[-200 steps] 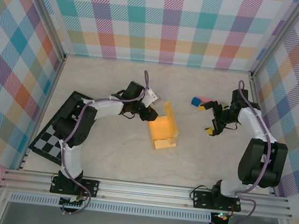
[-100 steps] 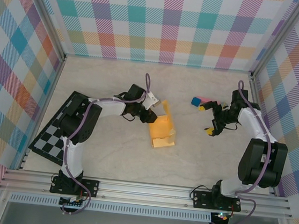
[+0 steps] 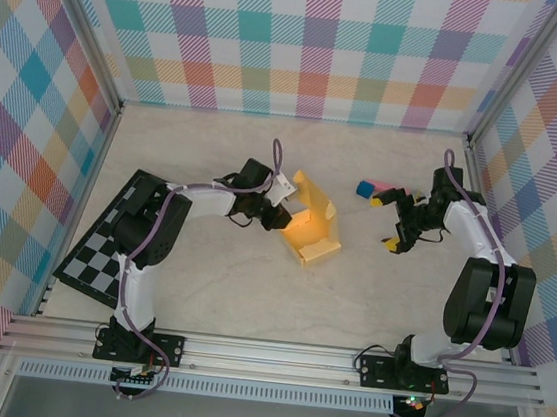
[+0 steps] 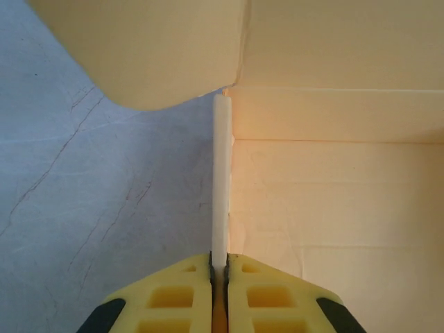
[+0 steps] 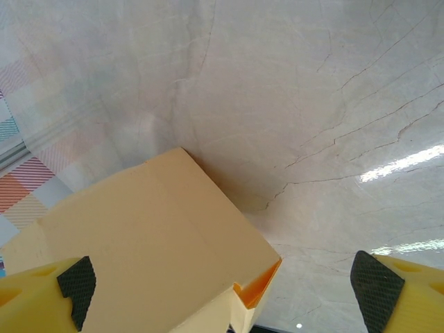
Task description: Fold the paper box
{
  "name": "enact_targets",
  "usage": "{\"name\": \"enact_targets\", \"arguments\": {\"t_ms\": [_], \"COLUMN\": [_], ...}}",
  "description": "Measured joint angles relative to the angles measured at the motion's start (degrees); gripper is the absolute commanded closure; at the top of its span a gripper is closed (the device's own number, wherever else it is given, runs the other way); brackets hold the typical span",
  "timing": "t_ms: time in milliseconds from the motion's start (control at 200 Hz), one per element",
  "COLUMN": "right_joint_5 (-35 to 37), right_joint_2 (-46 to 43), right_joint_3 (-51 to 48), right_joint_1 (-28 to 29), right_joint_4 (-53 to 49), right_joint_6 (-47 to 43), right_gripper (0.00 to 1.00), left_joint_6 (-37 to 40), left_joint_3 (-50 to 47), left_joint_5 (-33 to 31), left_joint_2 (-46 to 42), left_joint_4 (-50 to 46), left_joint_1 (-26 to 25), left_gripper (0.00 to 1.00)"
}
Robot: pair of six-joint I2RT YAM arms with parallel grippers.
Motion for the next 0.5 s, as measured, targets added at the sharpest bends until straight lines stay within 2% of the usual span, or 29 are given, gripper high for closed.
{"name": "enact_targets", "arguments": {"t_ms": [235,290,435,500], "right_joint_5": [-0.17,-0.28,-0.5,-0.74], "right_joint_2": [-0.35,-1.05,-4.24,-5.64], "right_joint_3": [-3.1,-5.18,-9.49,-10.84], "right_joint_1": [0.0,0.02,0.02,0.83], "right_joint_4": [0.92,1.29,1.99,2.82], "right_joint_6": [0.72,1.73,3.89,3.85], "right_gripper": [0.03,0.04,0.15,0.16], "left_joint_6": [-4.66,-7.06,-16.17,-20.52], "left_joint_3": [-6.88,-8.81,-11.69,-12.11], "left_joint_5": [-10.08,-14.16,-26.51,-31.52], "left_joint_2": [-5.55,-7.39,-11.32,-12.28], "left_joint_4": [4.63,5.38,4.87,3.91], "left_joint_1": [-2.64,-3.15,-3.98,-4.35], "left_gripper": [0.95,0.95,0.96,0.96]}}
